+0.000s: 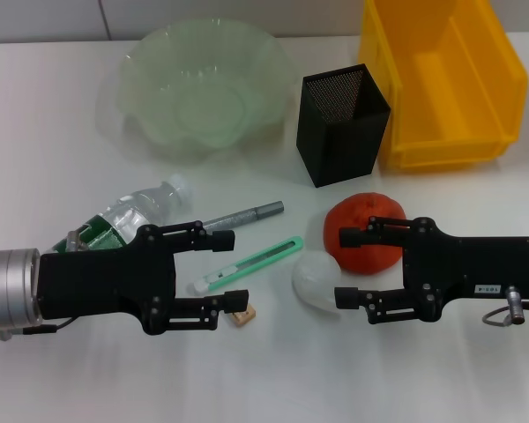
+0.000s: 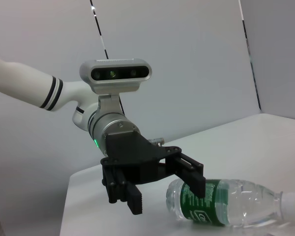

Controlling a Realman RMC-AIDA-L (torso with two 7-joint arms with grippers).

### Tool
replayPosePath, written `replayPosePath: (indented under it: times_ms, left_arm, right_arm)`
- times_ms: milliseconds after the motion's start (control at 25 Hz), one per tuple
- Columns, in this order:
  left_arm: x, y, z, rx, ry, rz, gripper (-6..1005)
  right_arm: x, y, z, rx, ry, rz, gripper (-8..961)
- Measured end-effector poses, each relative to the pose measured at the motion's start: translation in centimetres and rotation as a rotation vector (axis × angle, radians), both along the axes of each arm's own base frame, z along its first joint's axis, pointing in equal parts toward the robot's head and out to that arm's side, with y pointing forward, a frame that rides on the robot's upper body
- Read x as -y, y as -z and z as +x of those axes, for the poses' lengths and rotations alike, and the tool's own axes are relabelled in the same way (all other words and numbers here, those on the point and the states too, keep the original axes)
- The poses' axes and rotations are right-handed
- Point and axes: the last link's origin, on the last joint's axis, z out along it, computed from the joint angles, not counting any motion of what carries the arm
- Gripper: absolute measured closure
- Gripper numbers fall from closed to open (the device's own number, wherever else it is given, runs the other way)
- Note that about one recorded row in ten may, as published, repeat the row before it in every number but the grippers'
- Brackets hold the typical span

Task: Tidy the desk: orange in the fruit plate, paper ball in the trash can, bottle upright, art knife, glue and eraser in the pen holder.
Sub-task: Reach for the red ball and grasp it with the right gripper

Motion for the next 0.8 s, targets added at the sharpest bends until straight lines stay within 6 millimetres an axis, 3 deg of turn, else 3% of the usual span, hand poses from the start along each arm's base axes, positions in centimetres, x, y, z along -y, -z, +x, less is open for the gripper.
replayPosePath:
  times_ms: [560, 800]
  left_arm:
    - [-0.1, 0.0, 0.2, 0.003, 0.006, 0.0, 251]
    - [-0.2, 0.0, 0.3, 0.007, 0.008, 0.005, 254]
  right_arm:
    - [0.0, 0.0, 0.0, -0.006, 0.004, 0.005, 127]
    - [-0.6, -1.7, -0.3, -0.03, 0.022, 0.014, 128]
